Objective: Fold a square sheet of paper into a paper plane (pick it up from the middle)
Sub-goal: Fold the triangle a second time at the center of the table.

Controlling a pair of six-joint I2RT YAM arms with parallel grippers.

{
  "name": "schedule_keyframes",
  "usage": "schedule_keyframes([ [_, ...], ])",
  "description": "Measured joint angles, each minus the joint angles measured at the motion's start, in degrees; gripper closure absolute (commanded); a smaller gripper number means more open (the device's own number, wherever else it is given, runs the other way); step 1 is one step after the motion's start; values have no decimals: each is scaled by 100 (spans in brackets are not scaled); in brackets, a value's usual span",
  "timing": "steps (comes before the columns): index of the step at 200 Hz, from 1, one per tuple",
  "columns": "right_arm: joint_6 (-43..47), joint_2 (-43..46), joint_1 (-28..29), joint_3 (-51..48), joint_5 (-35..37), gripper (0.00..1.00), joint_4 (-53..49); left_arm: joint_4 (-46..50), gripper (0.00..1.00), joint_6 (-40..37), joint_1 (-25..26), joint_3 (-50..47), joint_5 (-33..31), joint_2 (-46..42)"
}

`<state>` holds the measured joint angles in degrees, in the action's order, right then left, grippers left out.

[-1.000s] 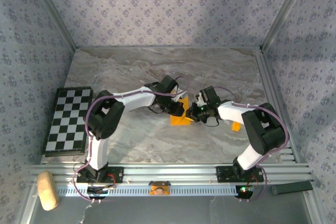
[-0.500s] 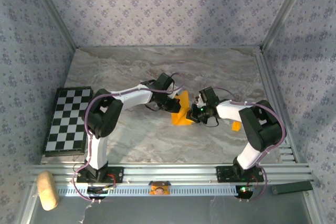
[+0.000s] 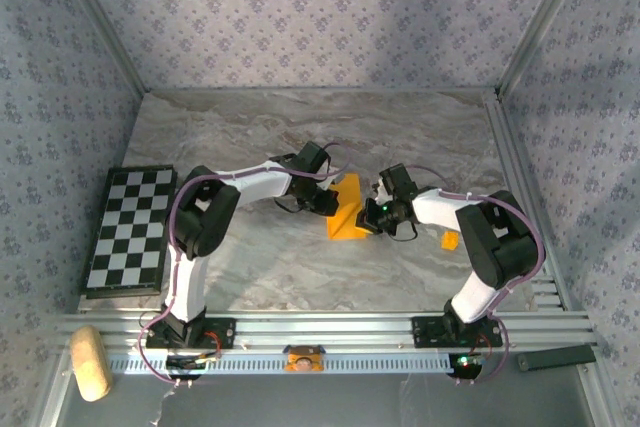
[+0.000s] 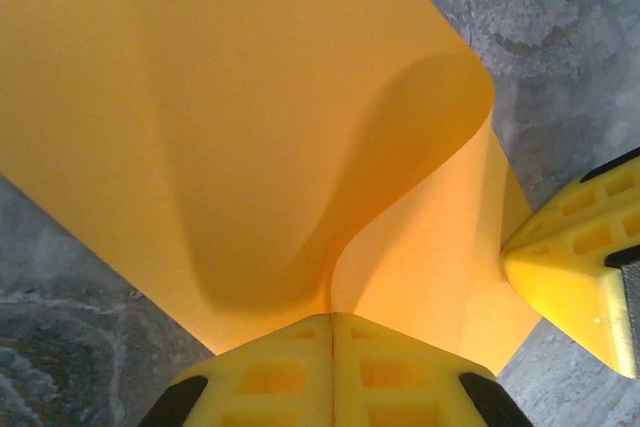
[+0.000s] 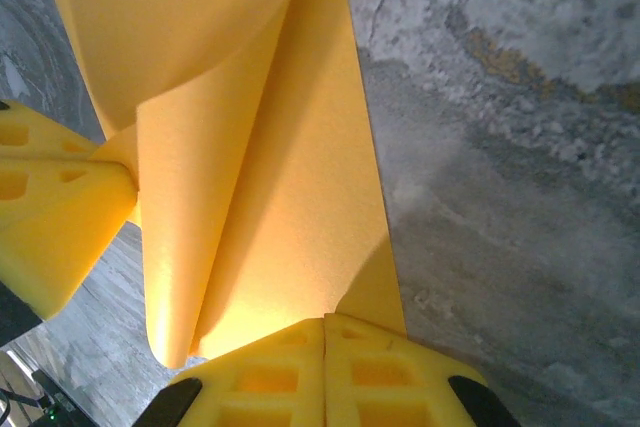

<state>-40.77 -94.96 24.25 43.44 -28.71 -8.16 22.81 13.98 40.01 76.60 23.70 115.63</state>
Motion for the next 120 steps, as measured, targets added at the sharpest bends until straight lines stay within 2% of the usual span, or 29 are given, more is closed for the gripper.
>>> schedule_keyframes([
  [120,120,0,0,46,26,92,-114,-4,93,-173,0,74,-269,0],
])
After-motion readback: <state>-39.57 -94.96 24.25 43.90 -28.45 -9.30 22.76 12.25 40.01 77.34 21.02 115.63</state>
